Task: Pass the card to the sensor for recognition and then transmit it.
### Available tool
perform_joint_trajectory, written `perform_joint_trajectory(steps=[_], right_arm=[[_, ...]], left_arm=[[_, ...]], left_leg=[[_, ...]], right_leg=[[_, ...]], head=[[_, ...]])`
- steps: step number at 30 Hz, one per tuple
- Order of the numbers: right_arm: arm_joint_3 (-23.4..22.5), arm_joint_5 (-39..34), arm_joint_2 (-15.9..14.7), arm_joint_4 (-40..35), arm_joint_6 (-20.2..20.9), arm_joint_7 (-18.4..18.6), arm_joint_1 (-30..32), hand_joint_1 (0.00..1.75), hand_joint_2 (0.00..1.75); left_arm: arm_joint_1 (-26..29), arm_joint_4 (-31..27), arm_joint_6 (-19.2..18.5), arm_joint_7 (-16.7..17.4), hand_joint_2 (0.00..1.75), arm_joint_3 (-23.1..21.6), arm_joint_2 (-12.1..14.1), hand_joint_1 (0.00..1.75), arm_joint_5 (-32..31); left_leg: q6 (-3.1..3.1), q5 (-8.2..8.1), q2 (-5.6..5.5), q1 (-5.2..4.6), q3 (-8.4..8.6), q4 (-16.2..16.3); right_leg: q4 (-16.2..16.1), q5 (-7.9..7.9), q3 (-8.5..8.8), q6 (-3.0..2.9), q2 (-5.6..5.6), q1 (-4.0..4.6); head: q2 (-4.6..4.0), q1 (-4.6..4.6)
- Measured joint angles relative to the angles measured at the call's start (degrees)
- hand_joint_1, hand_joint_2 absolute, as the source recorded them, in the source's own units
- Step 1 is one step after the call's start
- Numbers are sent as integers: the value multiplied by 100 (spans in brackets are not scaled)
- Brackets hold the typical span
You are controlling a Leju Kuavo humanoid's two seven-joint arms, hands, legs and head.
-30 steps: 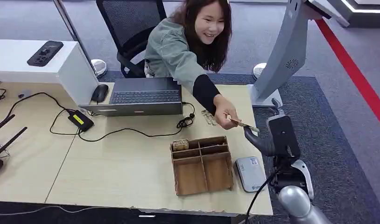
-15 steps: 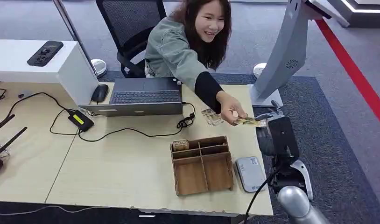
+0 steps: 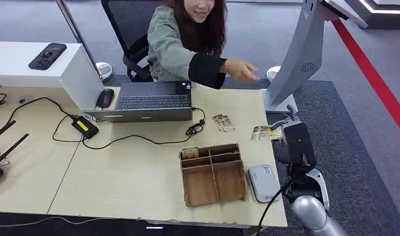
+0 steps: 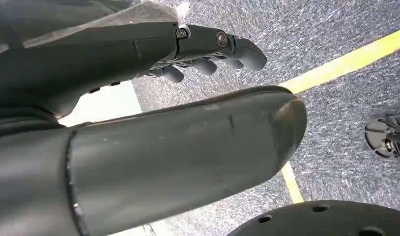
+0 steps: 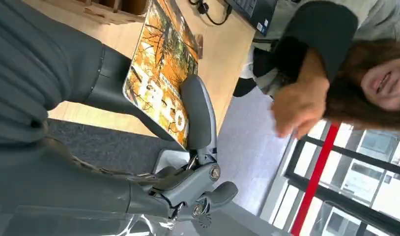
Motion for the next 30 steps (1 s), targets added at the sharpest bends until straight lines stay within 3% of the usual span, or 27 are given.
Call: perform_joint_trajectory(steps=[7, 19, 30], right_arm=[[-190, -79, -83, 7, -127, 15, 64, 175, 175], [-706, 332, -455, 603, -321, -175, 851, 175, 175], [-831, 419, -488, 951, -321, -291, 1230, 175, 175]], left_arm=[[3, 0, 0, 0, 0, 0, -2, 0, 44], [7, 2, 0, 105, 0, 7, -15, 0, 208], [3, 0, 0, 127, 0, 52, -57, 0, 238]], left_leg=[[0, 0, 0, -1, 6, 0], [3, -5, 0, -1, -1, 0], [3, -5, 1, -1, -1, 0]], right_leg=[[-1, 0, -1, 0, 0, 1], [-4, -2, -2, 3, 0, 0], [-3, -2, -1, 2, 0, 1]], head=[[0, 0], [0, -2], [0, 0]])
